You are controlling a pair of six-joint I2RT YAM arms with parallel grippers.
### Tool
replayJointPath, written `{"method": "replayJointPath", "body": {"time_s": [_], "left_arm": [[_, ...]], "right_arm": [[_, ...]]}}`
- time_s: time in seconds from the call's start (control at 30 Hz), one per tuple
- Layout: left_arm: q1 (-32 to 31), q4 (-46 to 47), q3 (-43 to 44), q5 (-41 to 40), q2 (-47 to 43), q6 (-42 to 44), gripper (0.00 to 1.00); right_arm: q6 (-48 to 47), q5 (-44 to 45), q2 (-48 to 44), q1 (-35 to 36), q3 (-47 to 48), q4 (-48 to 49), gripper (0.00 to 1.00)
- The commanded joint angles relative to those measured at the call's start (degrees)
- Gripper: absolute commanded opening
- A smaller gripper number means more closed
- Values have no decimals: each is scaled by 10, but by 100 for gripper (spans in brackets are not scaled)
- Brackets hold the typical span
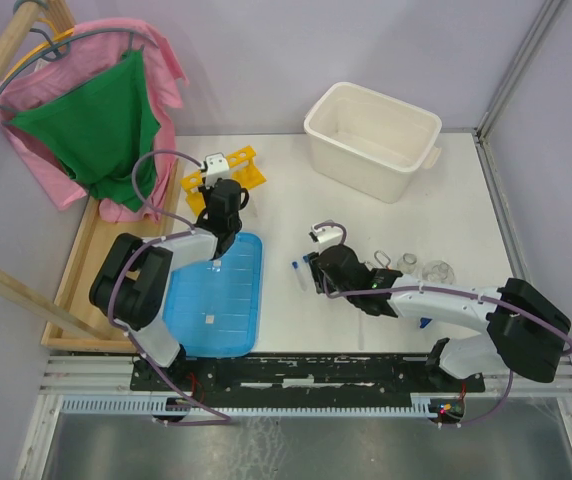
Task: Organize the chemistry lab equipment
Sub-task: Insert the test tube into the slot of the test tube rack.
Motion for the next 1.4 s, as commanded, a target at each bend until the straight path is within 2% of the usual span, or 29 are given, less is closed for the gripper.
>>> {"method": "replayJointPath", "body": {"time_s": [0.0, 0.8, 1.37], "left_arm": [[3, 42, 25, -11, 8, 27, 3], [11, 34, 36, -13, 41, 13, 3], [11, -11, 50, -19, 54, -13, 3]], "right_arm": [[-5, -4, 4, -5, 22, 30, 51], [-12, -17, 16, -16, 27, 29, 51], [-8, -20, 8, -18, 19, 27, 54]]}}
